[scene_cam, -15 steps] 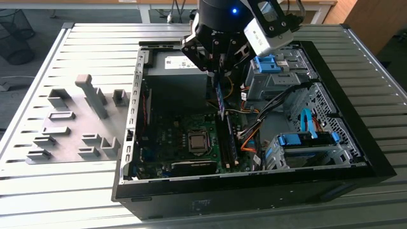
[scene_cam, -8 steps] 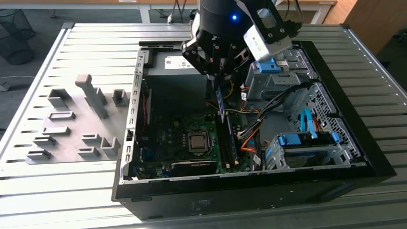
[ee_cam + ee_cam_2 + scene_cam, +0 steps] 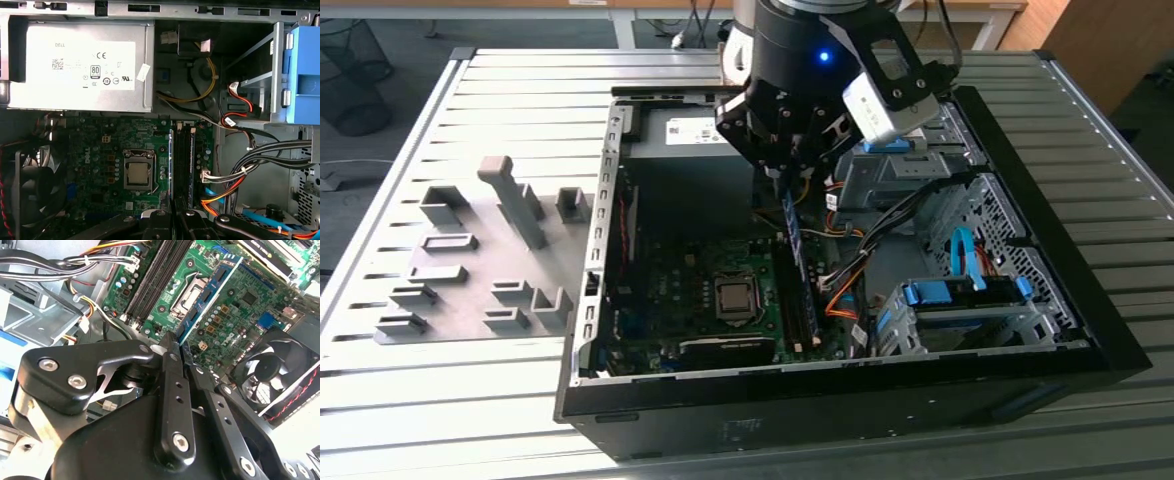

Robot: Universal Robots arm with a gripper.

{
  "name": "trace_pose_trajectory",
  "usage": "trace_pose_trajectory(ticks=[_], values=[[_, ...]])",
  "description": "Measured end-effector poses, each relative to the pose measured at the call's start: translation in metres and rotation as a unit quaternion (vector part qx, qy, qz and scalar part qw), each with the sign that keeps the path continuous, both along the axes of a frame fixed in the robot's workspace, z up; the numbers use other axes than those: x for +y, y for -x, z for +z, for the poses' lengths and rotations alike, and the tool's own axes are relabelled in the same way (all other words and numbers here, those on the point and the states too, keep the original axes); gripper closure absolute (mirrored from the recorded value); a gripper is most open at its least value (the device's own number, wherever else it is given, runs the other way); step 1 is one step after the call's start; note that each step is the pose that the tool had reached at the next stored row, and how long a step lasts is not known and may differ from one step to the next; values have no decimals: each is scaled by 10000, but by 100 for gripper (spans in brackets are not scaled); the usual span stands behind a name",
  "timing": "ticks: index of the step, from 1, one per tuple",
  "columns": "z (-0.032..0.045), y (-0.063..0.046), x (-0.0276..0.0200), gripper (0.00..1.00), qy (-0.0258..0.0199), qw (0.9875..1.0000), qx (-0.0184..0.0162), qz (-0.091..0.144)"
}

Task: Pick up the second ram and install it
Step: 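Insert the second ram into the second slot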

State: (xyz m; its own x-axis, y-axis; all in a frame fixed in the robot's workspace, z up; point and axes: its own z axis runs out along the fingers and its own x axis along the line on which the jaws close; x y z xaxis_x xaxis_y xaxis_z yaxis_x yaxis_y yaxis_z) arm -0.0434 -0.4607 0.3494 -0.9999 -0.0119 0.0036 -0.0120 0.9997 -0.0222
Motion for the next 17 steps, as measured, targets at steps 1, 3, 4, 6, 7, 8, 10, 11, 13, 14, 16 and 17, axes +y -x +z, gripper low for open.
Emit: trace_pose_trajectory(ticks=[1, 3, 4, 6, 7, 8, 10, 11, 13, 14, 16, 17], values=[[0, 0, 0, 86, 0, 10000, 0, 0], [-6, -4, 0, 86, -1, 10000, -1, 0], [-7, -5, 0, 86, -1, 10000, -1, 0], [-7, -5, 0, 86, -1, 10000, -1, 0], [-7, -5, 0, 86, -1, 10000, 0, 0], [-7, -5, 0, 86, -1, 10000, -1, 1], [-8, -6, 0, 86, -1, 10000, 0, 0], [-8, -6, 0, 86, -1, 10000, -1, 0], [-14, -8, 0, 86, -3, 10000, -1, 1], [-24, -11, 0, 86, -3, 10000, -2, 1], [-56, -36, 0, 86, -1, 10000, -3, 1], [-75, -50, 0, 86, -1, 10000, -4, 12]])
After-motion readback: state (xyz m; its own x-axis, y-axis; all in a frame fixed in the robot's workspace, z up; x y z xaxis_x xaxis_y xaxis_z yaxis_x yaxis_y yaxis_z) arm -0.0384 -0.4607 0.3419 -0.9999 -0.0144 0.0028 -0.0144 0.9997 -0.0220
